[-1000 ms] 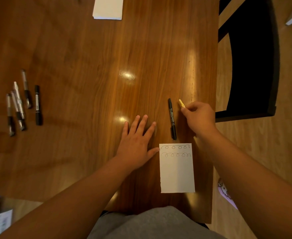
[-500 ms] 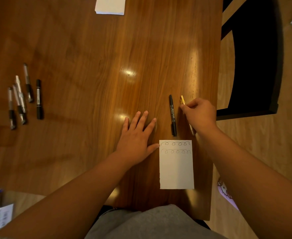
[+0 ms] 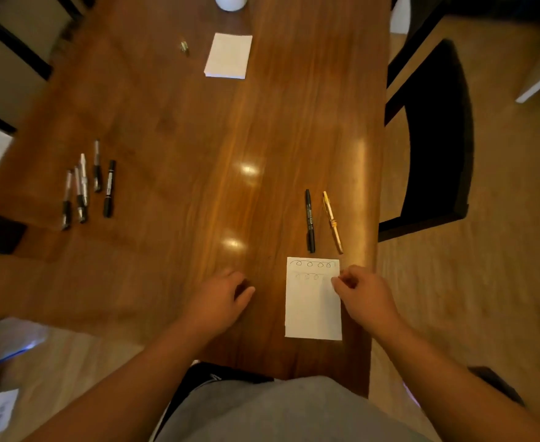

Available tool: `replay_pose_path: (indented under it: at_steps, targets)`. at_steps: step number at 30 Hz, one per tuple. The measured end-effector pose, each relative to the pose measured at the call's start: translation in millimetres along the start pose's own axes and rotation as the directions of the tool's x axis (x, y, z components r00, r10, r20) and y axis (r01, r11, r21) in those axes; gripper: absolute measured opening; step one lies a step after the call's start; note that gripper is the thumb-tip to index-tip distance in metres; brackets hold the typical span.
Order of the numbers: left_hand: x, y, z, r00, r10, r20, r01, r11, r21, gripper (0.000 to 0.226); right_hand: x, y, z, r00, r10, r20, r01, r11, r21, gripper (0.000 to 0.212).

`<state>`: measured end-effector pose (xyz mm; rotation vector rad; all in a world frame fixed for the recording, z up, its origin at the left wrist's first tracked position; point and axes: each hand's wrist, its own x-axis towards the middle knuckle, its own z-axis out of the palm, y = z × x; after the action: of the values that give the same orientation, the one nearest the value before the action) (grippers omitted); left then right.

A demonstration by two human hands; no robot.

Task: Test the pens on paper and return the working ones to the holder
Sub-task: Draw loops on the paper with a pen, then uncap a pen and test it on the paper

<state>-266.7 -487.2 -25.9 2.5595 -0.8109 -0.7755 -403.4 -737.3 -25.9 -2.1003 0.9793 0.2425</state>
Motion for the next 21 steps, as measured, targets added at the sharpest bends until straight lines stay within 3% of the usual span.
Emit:
replay_pose_path:
  at_steps: [6, 10, 16, 21]
  targets:
    - [-68, -34, 5, 0.989, -0.148, -0.007, 0.148, 0.989, -0.031, 0.029, -58, 2, 20, 0.972, -0.122, 0.199, 0.14, 0.987, -0.077, 0.011]
    - [-99, -60, -2, 0.985, -0.173, -0.024, 0.17, 0.982, -0.079, 0.025, -72, -12, 35, 0.941, -0.164, 0.295, 0.215, 0.965, -0.15, 0.011]
    - [-116, -112, -31, 0.984, -0.171, -0.04, 0.166, 0.98, -0.107, 0.013, -72, -56, 69, 0.923, -0.183, 0.339, 0.256, 0.949, -0.184, 0.012]
    - [-109, -180, -66, 0.99, -0.136, -0.031, 0.131, 0.985, -0.115, 0.018, -70, -111, 117, 0.929, -0.163, 0.332, 0.223, 0.963, -0.152, 0.015]
